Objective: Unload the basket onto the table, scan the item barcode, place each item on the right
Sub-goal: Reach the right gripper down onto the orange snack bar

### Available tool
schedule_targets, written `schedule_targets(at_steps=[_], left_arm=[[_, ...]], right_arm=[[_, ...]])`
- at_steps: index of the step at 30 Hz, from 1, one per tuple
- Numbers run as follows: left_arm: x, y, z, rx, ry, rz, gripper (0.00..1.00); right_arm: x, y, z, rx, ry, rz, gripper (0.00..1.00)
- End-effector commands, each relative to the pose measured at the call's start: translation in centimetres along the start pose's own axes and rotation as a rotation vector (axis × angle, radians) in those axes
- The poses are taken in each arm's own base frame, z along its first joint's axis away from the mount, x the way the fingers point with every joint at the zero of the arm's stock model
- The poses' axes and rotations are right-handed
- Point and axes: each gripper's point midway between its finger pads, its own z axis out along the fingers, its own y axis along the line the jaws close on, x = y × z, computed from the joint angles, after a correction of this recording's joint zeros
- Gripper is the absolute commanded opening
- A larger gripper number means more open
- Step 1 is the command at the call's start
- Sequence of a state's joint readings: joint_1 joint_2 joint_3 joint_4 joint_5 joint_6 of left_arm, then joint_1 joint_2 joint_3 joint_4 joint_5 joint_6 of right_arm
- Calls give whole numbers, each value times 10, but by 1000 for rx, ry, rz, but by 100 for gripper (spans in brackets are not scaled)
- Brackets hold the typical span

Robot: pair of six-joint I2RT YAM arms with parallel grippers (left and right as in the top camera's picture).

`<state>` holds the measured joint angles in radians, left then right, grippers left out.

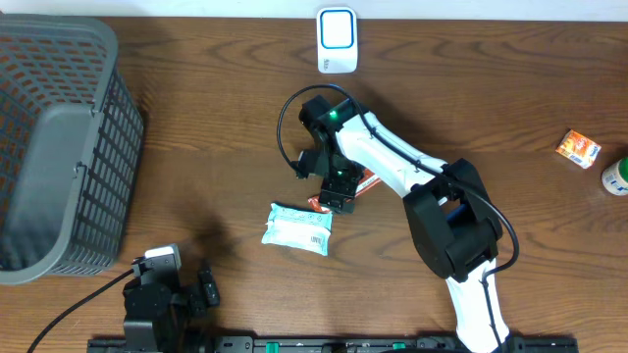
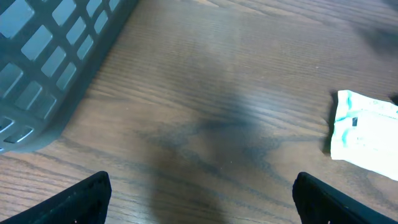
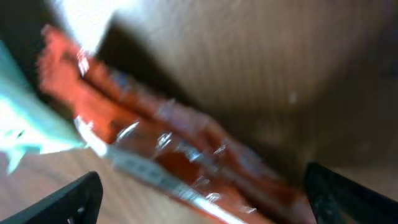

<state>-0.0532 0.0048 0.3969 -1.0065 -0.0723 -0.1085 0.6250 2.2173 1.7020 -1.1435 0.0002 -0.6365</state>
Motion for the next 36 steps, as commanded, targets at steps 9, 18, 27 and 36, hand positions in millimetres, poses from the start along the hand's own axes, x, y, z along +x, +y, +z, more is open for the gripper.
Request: schedule_targets(at_steps=[9,18,27,36], left_arm=[[2,-1,0,7,9,-9,94],[2,-1,0,7,9,-9,94],[2,-1,0,7,8,-9,94],[2,-1,0,7,9,-9,94]], right_arm=[[-10,-7,0,38,-39,11,66],[-22,-5,-1,15,-94,9,21],[-38,-13,-3,38,-168,81,61],[-52,0,-6,-45,-238,69,99]])
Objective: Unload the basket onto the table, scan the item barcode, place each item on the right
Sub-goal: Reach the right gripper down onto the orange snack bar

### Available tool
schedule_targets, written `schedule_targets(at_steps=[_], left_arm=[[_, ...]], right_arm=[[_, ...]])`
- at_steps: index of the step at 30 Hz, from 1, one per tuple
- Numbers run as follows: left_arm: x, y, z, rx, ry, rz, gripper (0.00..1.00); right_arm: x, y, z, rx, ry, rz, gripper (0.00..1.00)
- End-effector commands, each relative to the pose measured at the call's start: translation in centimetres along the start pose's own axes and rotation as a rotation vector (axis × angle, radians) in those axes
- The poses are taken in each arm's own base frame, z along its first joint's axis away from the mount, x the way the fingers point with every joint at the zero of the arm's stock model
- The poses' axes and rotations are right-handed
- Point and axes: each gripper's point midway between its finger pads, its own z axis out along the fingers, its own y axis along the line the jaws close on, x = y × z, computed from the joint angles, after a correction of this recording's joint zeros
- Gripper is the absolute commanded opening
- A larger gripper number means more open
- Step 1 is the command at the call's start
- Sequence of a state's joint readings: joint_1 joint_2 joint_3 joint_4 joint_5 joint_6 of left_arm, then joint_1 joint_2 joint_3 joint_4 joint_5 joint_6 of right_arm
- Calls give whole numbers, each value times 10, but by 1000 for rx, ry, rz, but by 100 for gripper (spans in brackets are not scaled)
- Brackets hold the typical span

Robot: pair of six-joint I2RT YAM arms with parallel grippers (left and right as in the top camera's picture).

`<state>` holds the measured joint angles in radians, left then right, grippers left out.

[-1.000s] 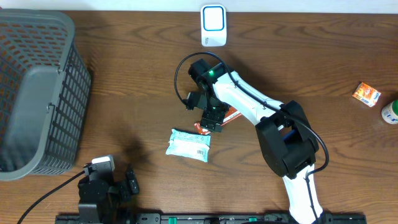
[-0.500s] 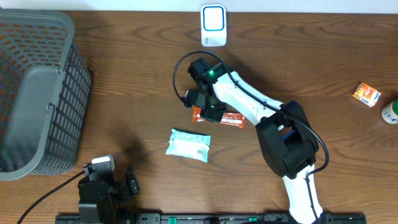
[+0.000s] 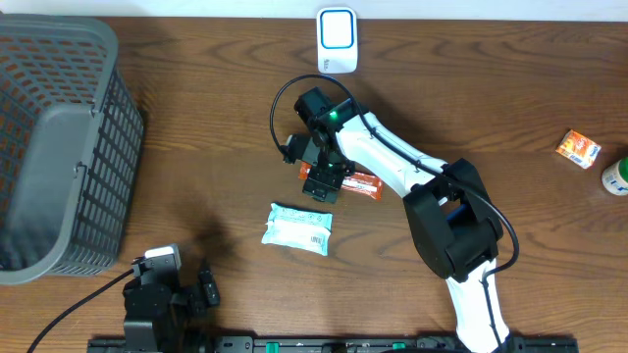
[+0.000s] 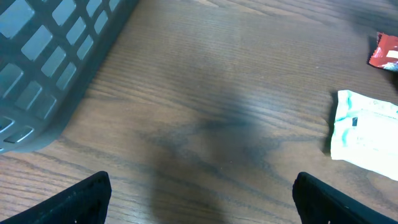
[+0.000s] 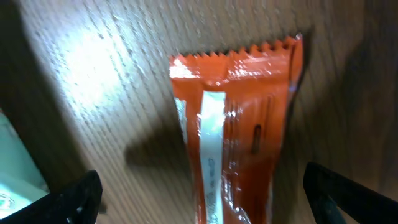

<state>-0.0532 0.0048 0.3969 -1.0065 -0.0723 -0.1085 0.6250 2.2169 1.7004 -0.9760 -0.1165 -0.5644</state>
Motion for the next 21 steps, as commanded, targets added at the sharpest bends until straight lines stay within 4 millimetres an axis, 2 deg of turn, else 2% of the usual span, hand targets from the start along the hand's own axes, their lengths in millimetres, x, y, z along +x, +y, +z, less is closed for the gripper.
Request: schedule_targets(at_steps=[1,5,7,10,12,14,18,21], left_arm=[[2,-1,0,7,9,-9,94],[2,-1,0,7,9,-9,94],[2,-1,0,7,9,-9,94],[2,-1,0,7,9,-9,94],[2,-1,0,7,9,-10,94],[2,-1,0,7,9,-10,94],[2,-1,0,7,9,-9,94],[2,-1,0,7,9,-9,94]], right_arm=[[-8,9,0,-42,-38,11,99],[-9,8,3,-42,-42,10,98],[-8,7,8,-44,-39,11,85],[-5,8,18,-53,-23,14,79],[-1,9,25,-59,-6,13,80],[5,8,37,-62,26,13,86],[24,-4,54,-2,125,15,92],[41,-10,61,38,208,14,78]])
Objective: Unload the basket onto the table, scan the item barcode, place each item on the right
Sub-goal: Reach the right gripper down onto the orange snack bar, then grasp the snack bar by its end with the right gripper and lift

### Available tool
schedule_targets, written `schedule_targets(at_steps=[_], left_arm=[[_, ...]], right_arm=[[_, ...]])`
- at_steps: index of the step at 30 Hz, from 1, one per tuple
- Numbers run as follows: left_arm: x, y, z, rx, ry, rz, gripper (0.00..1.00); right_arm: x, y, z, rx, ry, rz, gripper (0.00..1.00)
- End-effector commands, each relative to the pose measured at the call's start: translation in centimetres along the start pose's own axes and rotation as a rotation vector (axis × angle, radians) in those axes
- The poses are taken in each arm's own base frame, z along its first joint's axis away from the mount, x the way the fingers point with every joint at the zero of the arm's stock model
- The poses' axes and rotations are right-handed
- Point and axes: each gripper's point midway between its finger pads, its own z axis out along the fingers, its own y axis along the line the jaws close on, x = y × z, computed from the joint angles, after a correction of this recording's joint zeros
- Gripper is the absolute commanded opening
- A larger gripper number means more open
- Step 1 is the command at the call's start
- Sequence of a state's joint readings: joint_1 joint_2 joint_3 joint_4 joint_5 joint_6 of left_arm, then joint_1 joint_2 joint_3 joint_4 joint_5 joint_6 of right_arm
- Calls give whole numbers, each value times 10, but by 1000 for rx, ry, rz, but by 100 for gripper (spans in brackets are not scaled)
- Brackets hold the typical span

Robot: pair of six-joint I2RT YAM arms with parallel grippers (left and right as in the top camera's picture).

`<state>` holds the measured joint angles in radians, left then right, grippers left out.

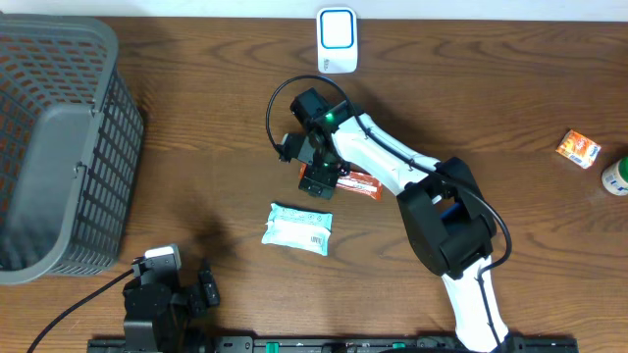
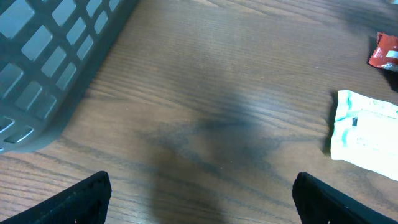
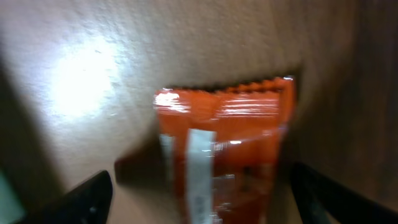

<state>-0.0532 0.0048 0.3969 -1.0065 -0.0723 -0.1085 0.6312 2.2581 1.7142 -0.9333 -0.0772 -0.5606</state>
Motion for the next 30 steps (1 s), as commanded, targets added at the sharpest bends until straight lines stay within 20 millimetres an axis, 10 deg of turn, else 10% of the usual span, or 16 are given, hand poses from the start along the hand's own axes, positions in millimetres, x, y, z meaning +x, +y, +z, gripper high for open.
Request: schedule_targets(at_steps=[1,7,13,22,30], left_arm=[[2,-1,0,7,9,-10,94],[2,-1,0,7,8,-9,94],[2,-1,0,7,9,-9,94],[2,-1,0,7,9,-9,94],[2,-1,0,7,9,-9,94]], right_arm=[[49,1,47,-1,216,14,73],[63,-3,44,22,277,15,62],[64,-4,44,16,277,20,88],[52,34,43,-212,176,-64,68],[46,53,33,-394,70,-65,98]])
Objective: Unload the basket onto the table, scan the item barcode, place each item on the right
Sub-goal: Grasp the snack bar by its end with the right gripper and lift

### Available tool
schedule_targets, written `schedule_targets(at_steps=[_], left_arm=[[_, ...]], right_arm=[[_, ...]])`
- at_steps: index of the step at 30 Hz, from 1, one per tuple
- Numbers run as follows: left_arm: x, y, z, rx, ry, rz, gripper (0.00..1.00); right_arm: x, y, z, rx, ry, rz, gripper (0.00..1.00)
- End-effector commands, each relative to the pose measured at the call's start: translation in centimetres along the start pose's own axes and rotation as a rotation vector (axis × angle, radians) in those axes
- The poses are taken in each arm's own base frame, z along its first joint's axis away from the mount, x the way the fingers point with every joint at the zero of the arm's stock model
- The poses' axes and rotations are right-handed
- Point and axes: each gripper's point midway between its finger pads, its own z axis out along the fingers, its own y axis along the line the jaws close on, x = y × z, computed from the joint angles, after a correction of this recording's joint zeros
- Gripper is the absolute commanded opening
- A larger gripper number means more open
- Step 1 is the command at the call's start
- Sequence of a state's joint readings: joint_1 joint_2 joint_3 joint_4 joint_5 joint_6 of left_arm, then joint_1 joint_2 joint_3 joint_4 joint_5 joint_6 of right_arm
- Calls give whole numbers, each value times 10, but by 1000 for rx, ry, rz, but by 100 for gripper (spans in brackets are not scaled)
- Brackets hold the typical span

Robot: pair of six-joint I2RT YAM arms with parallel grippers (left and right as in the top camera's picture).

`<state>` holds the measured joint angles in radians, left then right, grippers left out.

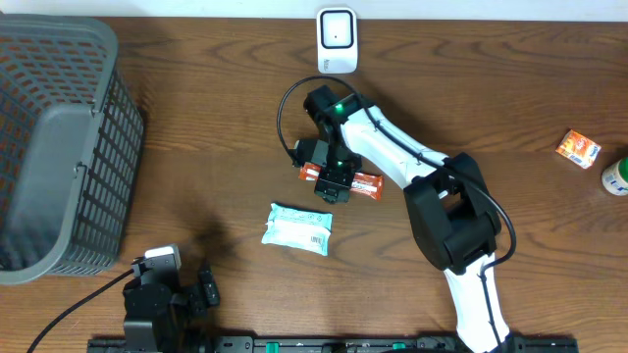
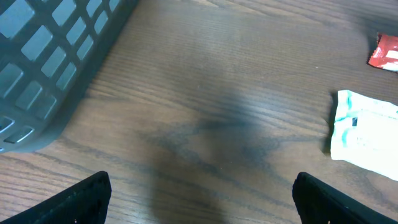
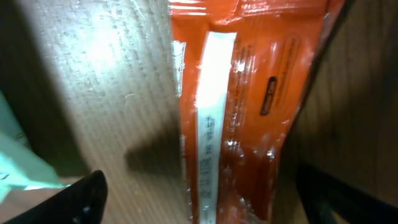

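Note:
An orange snack packet [image 3: 242, 106] with a white seam strip lies flat on the wooden table. My right gripper [image 3: 202, 202] is open just above it, one finger on each side of the packet. The overhead view shows that gripper [image 1: 332, 183] on the packet's middle, with orange ends [image 1: 365, 183] showing beside it. The white barcode scanner [image 1: 336, 39] stands at the table's far edge. My left gripper [image 2: 200, 202] is open and holds nothing, low over bare wood near the front left.
A white and teal packet [image 1: 297, 228] lies just in front of the orange one. A grey mesh basket [image 1: 59, 147] fills the left side. At the far right sit a small orange box [image 1: 577, 148] and a green-capped bottle [image 1: 616, 176].
My right gripper has come closer to the orange packet. Only the packet's serrated end showed ahead of the fingers before; now its body fills the space between them. The left arm has not moved.
At first my right gripper was close over the orange packet, which lay tilted beside the white and teal packet. Then the packet lay slightly farther back, with the open gripper above its end. Now the open fingers straddle its middle. The left arm stayed still throughout.

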<state>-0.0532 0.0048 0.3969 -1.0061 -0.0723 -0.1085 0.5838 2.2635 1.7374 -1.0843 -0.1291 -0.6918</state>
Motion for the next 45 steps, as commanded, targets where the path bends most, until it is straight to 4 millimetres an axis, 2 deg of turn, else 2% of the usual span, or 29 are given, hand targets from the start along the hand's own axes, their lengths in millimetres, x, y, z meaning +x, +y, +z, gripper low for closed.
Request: schedule_targets(at_steps=[1,5,9,13,21,26,32,36,45], left_arm=[[2,-1,0,7,9,-9,94],[2,-1,0,7,9,-9,94],[2,-1,0,7,9,-9,94],[2,-1,0,7,9,-9,94],[2,-1,0,7,9,-9,94],[2,-1,0,7,9,-9,94],[2,-1,0,7,9,-9,94],[2,-1,0,7,9,-10,94],[2,-1,0,7,9,-9,94]], right_arm=[[8,46,45,-301,-25,-15,98],[8,54,39,-369,-72,-54,97],[9,46,38,-364,-92,-38,92],[11,40,36,-372,-117,-34,92],[28,20,39,-332,-87,7,89],[38,13,49,-303,-36,7,84],[49,15,75,-318,33,8,83],[57,16,87,-304,96,3,74],[60,20,95,-290,146,-4,67]])
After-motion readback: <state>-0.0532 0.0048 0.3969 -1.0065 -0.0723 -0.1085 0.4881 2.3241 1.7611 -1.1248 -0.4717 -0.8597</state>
